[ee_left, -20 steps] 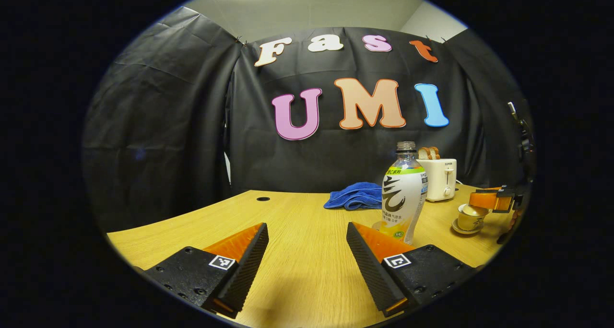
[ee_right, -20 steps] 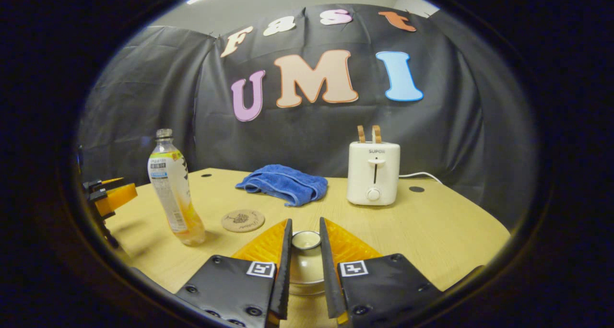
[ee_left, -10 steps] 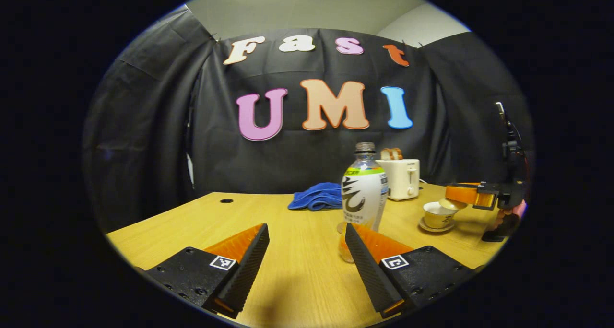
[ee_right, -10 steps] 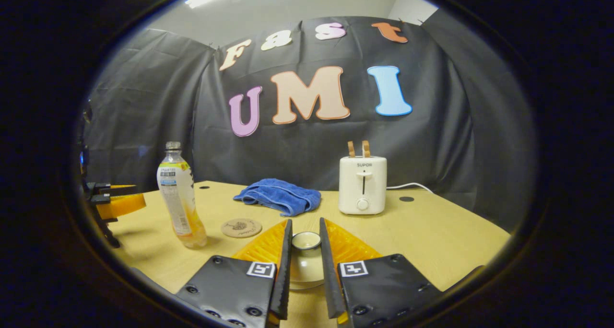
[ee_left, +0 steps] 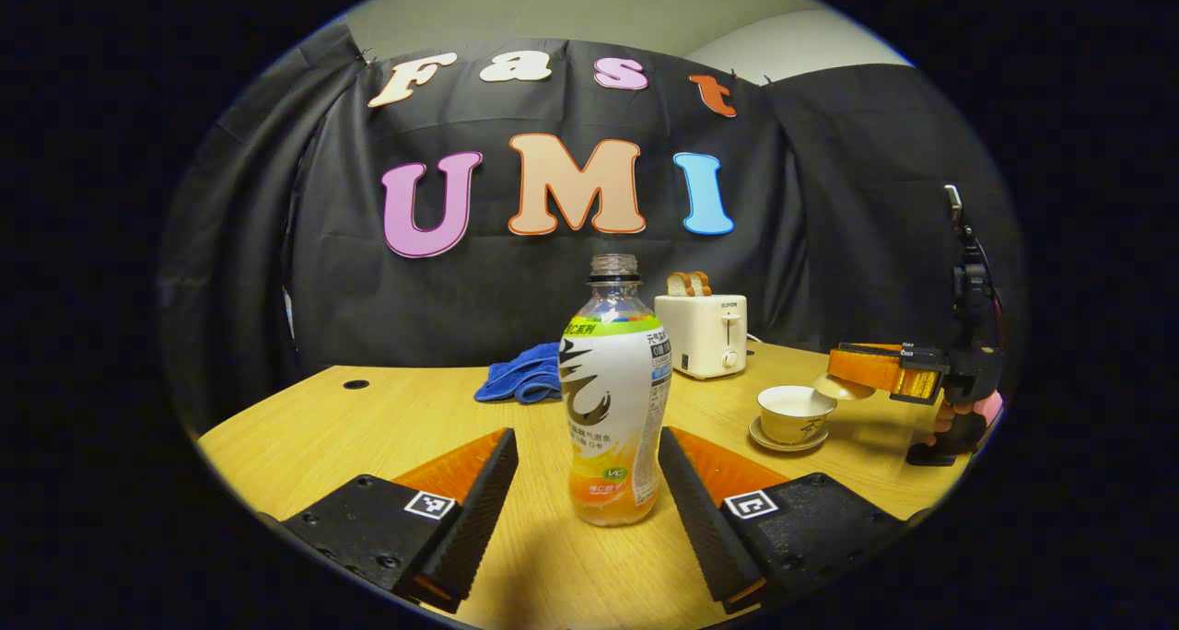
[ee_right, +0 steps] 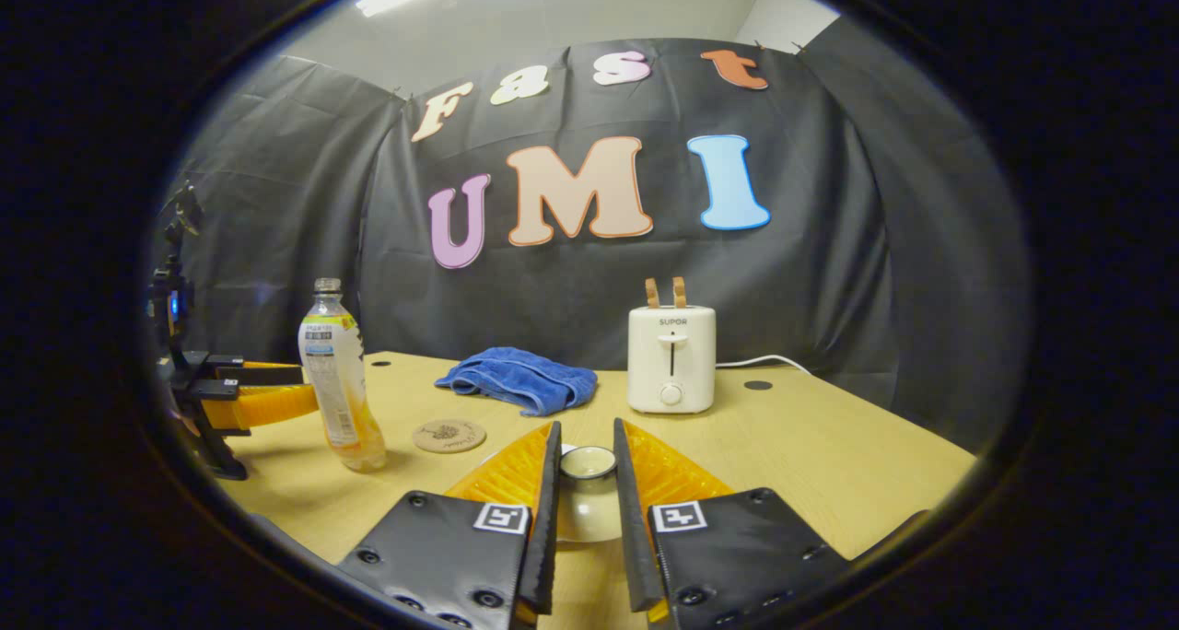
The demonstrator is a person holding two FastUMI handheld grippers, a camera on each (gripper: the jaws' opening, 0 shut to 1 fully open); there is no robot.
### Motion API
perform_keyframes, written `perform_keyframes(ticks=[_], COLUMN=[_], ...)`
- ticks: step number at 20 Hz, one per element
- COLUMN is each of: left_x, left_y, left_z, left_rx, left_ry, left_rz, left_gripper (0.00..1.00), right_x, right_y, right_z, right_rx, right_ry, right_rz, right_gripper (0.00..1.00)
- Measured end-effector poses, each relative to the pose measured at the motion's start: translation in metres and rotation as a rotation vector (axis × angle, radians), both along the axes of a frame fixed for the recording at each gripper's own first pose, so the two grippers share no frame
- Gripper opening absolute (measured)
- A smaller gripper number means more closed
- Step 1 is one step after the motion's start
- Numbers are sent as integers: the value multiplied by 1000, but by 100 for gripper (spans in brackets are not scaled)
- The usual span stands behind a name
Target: Open the teacup lid with one hand, grasp the water bottle and pour water into the teacup with the other hand; after pouring, place the water bottle on the coaster and then close the teacup lid.
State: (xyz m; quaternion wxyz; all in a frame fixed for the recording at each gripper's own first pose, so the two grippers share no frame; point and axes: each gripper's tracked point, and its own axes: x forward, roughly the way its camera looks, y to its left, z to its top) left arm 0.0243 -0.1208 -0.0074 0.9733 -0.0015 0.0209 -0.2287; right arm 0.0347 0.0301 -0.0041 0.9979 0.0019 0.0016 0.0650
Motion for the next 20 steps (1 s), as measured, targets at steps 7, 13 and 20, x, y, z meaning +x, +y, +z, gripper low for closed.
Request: perform_keyframes(ticks=[7, 13, 20], left_x=[31, 43, 50], left_y=[-25, -37, -31], left_z=[-11, -16, -21], left_rx=[45, 85, 447], left_ry=[57, 74, -46], left_rz=[-19, -17, 70], left_gripper=[86, 65, 51], right_x=[-1, 1, 3], right_y=[-42, -66, -76], right_z=[1, 3, 4], right_rx=[0, -2, -3], right_ry=[-1, -3, -5], right_rz=[-74, -125, -154], right_gripper=[34, 34, 34])
